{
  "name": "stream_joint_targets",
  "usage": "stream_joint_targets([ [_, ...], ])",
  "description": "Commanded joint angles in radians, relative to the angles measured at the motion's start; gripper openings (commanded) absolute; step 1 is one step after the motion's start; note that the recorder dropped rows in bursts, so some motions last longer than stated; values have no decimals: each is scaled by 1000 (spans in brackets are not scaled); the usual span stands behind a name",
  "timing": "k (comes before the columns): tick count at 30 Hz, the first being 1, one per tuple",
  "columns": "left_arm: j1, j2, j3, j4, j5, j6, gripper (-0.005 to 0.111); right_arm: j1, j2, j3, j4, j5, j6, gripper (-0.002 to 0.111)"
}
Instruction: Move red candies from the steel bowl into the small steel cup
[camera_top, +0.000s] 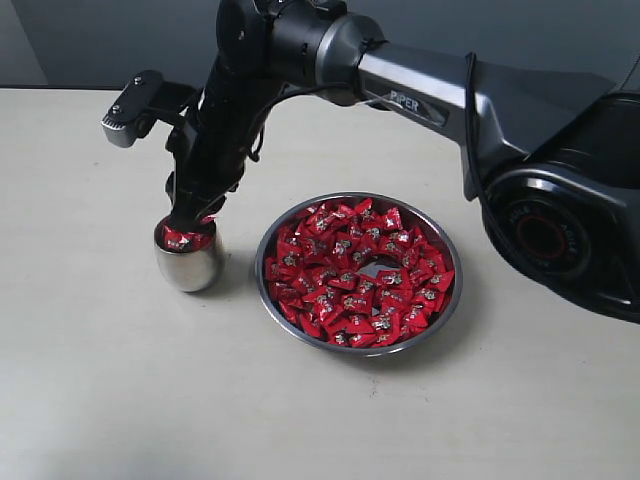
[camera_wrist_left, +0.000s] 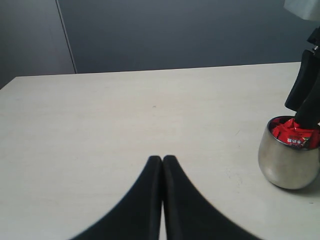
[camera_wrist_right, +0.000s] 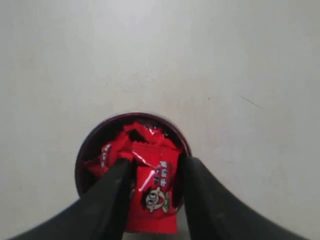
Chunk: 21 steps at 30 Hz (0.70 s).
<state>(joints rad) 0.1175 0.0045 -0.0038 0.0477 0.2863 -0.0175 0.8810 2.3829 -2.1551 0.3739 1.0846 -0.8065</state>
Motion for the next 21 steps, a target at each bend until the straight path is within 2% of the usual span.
stream_joint_targets([
  [1,1,-4,4,-3,-2,-2,0,-1,-29,-4,-7,-23,-1,36],
  [11,1,-4,4,-3,-2,-2,0,-1,-86,-4,-31,-49,-1,36],
  [19,1,-4,4,-3,-2,-2,0,-3,-104,-4,-116,-44,113,35],
  [21,1,-4,4,-3,-2,-2,0,-3,-104,-4,-116,-58,134,31],
])
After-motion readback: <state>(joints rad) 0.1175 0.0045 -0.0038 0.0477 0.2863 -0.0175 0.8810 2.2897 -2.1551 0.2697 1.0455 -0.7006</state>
